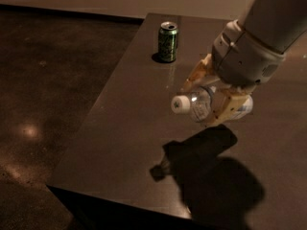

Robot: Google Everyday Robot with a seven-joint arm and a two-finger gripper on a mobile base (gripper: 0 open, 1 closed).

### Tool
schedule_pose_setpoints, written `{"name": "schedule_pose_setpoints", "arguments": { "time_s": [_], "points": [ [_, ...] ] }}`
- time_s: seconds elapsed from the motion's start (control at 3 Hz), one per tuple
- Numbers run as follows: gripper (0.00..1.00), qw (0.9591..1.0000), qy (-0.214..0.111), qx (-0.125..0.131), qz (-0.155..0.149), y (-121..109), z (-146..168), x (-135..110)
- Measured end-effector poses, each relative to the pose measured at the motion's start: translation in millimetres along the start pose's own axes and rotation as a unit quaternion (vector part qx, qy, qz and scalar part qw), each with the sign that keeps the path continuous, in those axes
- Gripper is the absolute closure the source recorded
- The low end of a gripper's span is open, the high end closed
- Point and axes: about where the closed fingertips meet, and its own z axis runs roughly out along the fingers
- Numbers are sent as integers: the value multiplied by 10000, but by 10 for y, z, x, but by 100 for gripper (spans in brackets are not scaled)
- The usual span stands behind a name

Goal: Place blue plastic bottle upright

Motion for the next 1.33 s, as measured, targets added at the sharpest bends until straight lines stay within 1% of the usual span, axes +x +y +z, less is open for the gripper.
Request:
{"name": "schedule_pose_setpoints", "arguments": {
  "time_s": [0.33, 0.67, 1.0, 1.33],
  "points": [
    [100, 9910, -900, 352, 927, -70, -183, -145],
    [100, 9697, -1702, 533, 1668, -159, -246, -200],
    [100, 9442, -2395, 660, 2164, -274, -258, -226],
    [100, 9219, -2920, 818, 2412, -380, -229, -221]
  ]
}}
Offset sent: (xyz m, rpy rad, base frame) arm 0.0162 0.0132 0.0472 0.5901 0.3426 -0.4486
